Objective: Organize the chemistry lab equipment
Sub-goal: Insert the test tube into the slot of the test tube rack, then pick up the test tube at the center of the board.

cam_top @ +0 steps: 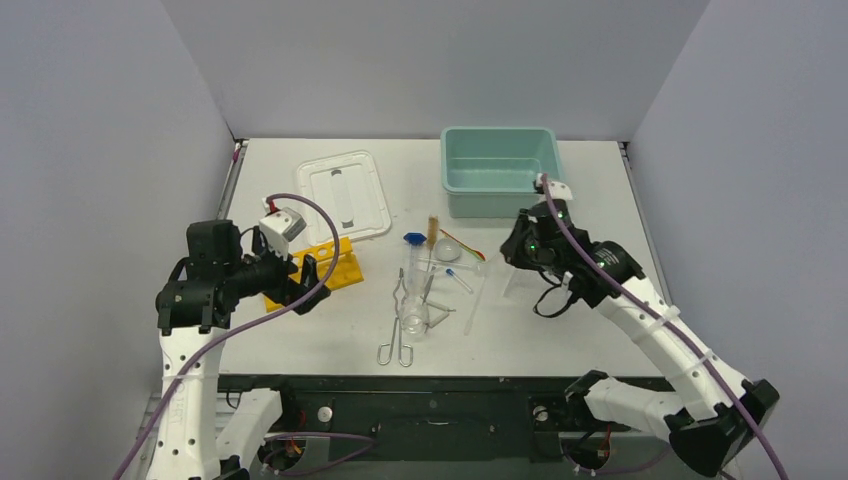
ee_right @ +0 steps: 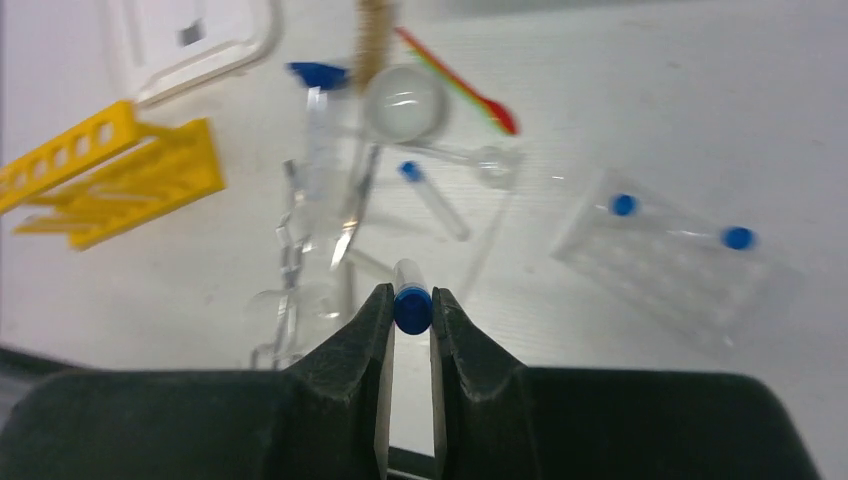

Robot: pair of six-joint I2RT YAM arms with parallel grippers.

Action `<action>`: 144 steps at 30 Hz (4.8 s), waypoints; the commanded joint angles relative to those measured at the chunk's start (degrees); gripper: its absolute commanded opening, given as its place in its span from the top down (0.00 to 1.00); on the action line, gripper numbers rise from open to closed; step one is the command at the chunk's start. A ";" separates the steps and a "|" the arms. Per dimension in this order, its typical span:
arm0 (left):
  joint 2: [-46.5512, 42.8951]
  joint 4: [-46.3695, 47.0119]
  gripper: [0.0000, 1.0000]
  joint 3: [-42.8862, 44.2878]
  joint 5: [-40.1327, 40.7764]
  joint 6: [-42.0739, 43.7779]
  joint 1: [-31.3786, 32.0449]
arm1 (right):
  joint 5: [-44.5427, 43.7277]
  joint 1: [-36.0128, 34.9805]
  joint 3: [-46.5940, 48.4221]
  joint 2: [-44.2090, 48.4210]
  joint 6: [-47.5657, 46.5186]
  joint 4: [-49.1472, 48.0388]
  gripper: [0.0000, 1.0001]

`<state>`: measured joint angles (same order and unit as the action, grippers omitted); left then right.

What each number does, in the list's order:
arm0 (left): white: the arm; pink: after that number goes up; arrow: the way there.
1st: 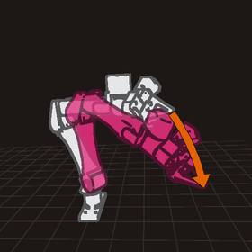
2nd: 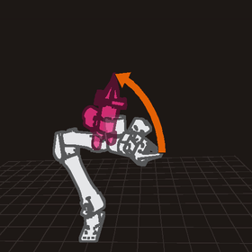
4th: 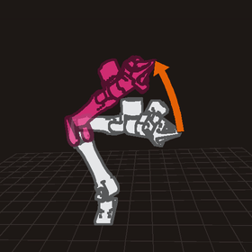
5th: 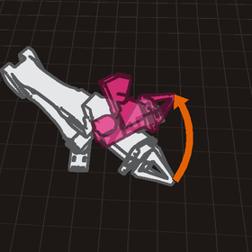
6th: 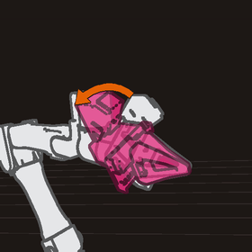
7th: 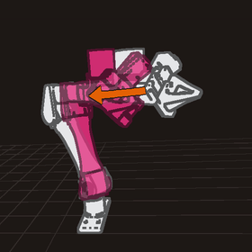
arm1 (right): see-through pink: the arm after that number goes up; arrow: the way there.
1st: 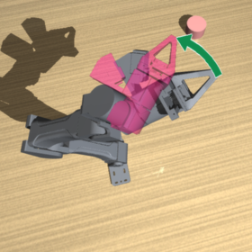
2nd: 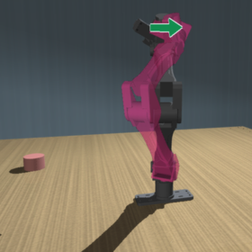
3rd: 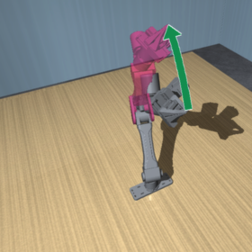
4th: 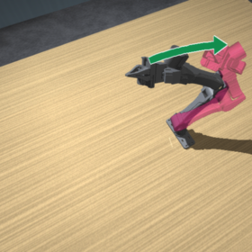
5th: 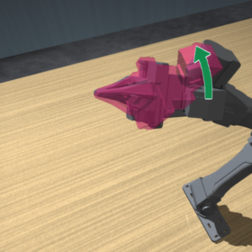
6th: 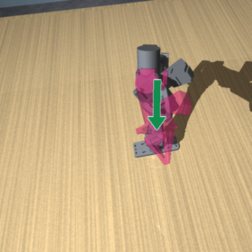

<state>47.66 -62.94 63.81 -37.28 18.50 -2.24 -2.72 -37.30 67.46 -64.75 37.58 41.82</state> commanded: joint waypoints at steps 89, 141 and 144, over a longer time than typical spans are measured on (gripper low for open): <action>6.39 -3.51 0.03 17.51 24.77 -7.94 -1.20 | -20.17 6.09 -20.26 -3.84 -2.22 -6.98 0.54; -0.30 10.00 0.03 -5.79 9.05 -6.90 -6.12 | -28.91 -11.23 -0.35 -3.08 6.15 10.72 0.42; -0.60 10.83 0.03 -6.76 9.00 -6.14 -6.14 | -30.58 -13.57 0.56 -4.48 6.27 11.64 0.41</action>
<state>47.48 -55.79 57.78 -27.46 11.00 -8.60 -28.47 -48.51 65.04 -67.72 42.83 52.18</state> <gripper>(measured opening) 0.967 0.584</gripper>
